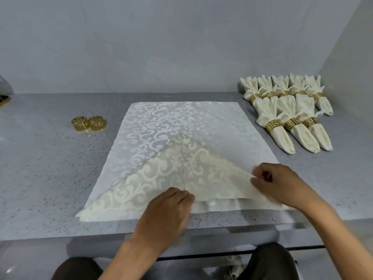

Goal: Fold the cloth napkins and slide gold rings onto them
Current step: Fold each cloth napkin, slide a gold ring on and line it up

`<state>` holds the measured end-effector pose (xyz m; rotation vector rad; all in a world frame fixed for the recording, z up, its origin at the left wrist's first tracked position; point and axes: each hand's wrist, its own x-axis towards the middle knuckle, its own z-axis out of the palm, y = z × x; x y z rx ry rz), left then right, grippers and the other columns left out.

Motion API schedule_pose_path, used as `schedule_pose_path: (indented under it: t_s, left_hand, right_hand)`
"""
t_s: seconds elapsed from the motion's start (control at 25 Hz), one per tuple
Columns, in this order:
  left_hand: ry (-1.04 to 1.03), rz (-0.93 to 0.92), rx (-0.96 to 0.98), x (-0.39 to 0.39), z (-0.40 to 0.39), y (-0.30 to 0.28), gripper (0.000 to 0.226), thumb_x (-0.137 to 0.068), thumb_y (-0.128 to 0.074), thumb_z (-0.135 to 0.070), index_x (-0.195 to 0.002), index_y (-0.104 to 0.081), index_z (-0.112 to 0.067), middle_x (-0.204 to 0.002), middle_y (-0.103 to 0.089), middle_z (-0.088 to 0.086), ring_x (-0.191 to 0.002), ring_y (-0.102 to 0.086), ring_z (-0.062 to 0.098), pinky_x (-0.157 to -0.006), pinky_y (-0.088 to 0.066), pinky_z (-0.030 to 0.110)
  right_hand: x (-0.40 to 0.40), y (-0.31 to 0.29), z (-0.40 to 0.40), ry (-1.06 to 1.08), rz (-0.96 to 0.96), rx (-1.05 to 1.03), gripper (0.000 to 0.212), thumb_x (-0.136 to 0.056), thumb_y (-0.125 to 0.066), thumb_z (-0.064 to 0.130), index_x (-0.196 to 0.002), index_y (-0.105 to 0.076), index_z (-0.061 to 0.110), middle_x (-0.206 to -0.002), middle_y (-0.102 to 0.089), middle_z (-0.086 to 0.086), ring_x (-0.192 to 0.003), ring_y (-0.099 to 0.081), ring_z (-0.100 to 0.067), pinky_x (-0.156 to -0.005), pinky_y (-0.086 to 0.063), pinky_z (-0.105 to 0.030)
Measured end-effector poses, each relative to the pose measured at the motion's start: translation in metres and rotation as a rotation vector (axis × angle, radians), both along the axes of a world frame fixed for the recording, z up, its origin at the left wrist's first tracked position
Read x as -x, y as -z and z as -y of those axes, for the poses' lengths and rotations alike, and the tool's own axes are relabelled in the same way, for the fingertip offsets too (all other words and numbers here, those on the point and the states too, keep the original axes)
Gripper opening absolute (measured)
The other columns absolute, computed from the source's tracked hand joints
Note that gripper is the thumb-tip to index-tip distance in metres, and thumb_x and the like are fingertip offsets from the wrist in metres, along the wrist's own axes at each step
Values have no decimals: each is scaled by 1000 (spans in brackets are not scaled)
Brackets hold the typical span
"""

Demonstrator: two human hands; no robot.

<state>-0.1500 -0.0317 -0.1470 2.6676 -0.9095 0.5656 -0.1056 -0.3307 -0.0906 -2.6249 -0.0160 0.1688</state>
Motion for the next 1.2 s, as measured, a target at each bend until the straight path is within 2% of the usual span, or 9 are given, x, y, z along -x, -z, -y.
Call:
schedule_pose_path:
  t_s: [0.2, 0.32, 0.4, 0.48, 0.6, 0.72, 0.84, 1.08, 1.2]
  left_hand:
    - [-7, -15, -11, 0, 17, -16, 10, -73, -67, -9, -81, -72, -15, -71, -68, -7, -65, -64, 12, -49, -51, 22]
    - [12, -75, -70, 3, 32, -16, 28, -56, -84, -4, -73, -66, -18, -67, -61, -10, -63, -58, 11, -48, -43, 19]
    - [4, -103, -90, 5, 38, -13, 30, -54, -82, -3, -68, -60, -19, -65, -56, -8, -62, -53, 11, -51, -36, 17]
    - [6, -124, -101, 7, 42, -13, 26, -58, -78, -3, -68, -60, -18, -68, -55, -5, -63, -52, 12, -52, -39, 18]
    - [23, -201, -38, 10, 38, -21, 14, -63, -74, -8, -76, -69, -14, -74, -62, 0, -68, -59, 15, -56, -48, 21]
    - [38, -492, 101, 14, 22, -54, 10, -85, -60, -25, -82, -68, -20, -81, -65, -9, -74, -60, 10, -66, -47, 20]
    - [4, -617, 354, -3, -17, -80, 13, -92, -63, -27, -94, -76, -29, -89, -72, -21, -87, -64, -3, -79, -48, 13]
    - [-39, -714, 172, -70, -109, -61, 35, -89, -60, 1, -88, -77, -30, -104, -70, -20, -102, -63, 8, -87, -52, 42]
    - [61, -826, 158, -81, -122, -57, 29, -85, -66, -2, -95, -77, -26, -115, -67, -23, -117, -55, 8, -95, -49, 38]
  right_hand:
    - [-22, -8, 11, 82, 72, -173, 5, -91, -67, 25, -90, -64, 22, -74, -62, 1, -62, -55, -11, -56, -41, -26]
    - [-22, 0, 12, 117, 80, 154, 6, -91, -63, 30, -91, -61, 24, -86, -64, 2, -75, -57, -15, -68, -47, -34]
    - [-7, 13, -5, 83, 398, 312, 3, -92, -60, 26, -92, -62, 24, -93, -63, 5, -82, -56, -18, -73, -44, -36]
    - [18, 20, -43, -92, 553, 15, 9, -95, -57, 20, -100, -62, 24, -97, -61, 9, -88, -55, -12, -77, -43, -29]
    - [41, 30, -96, -395, 333, -315, 26, -102, -38, 31, -112, -62, 28, -104, -62, 19, -95, -56, -4, -85, -40, -17]
    - [36, 42, -109, -369, 297, -367, 39, -101, -28, 43, -94, -63, 29, -88, -63, 15, -83, -56, -9, -82, -42, -32]
    - [32, 47, -114, -322, 346, -225, 38, -98, -33, 47, -82, -60, 26, -81, -56, 13, -72, -50, -9, -72, -44, -40]
    - [42, 52, -132, -262, 547, 75, 15, -84, -68, 24, -77, -54, 25, -85, -52, 16, -71, -44, -11, -64, -39, -29]
    - [42, 49, -132, -276, 568, 77, 13, -83, -69, 21, -76, -58, 21, -86, -52, 12, -73, -44, -13, -64, -40, -28]
